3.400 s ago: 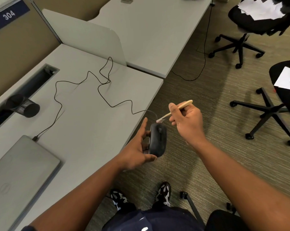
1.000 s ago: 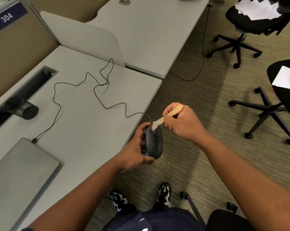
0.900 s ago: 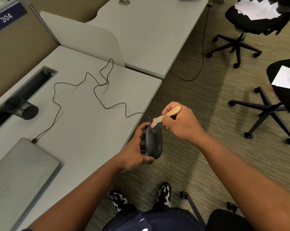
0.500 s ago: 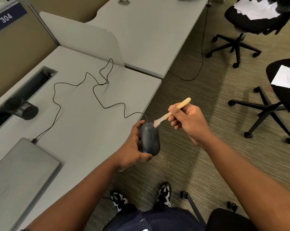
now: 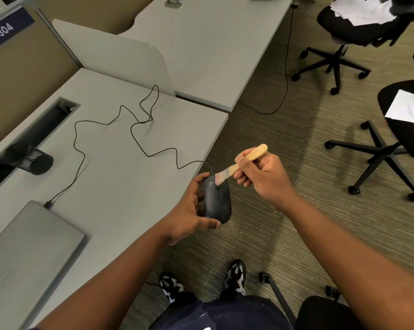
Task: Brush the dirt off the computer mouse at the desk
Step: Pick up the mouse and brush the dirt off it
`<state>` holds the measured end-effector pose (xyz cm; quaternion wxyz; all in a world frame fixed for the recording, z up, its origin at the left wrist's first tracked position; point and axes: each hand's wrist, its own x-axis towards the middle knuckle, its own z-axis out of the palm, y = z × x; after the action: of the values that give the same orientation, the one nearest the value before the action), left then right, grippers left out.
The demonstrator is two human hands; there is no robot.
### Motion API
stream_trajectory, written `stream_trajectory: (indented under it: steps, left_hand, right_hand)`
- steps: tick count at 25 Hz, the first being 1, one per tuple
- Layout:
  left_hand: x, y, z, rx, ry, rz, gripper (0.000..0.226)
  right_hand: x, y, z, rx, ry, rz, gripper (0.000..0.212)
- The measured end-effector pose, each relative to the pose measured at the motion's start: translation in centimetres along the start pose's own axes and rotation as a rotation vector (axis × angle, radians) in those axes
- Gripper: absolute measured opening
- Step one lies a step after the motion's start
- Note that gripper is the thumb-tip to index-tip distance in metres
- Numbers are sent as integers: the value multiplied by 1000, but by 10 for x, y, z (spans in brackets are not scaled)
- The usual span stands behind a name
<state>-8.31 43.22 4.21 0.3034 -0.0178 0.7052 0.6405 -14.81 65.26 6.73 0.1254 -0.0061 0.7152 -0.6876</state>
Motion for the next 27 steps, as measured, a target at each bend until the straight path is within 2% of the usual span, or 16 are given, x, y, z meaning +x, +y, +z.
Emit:
stream_trajectory:
  steps: [6, 9, 11, 14, 18, 22, 24, 27]
  left_hand:
    - [-1, -1, -2, 10, -26, -8, 115]
    - [0, 0, -4, 10, -27, -15, 115]
    - [1, 0, -5, 4, -24, -15, 115]
    - [2, 0, -6, 2, -23, -14, 115]
    - [3, -1, -5, -65, -4, -16, 115]
    - [6, 1, -3, -109, 8, -22, 115]
    - [7, 1, -3, -131, 12, -26, 114]
    - [9, -1, -3, -151, 17, -22, 114]
  right_hand:
    - [2, 7, -1, -269, 71, -101, 12]
    - [1, 3, 1, -132, 66, -122, 10]
    - [1, 0, 1, -25, 20, -63, 11]
    - [3, 0, 0, -82, -7, 3, 13]
    - [3, 5, 0, -143, 92, -60, 11]
    - [2, 4, 1, 44, 128, -86, 10]
    - [1, 1, 2, 139, 100, -62, 12]
    - [0, 3, 2, 138, 2, -28, 12]
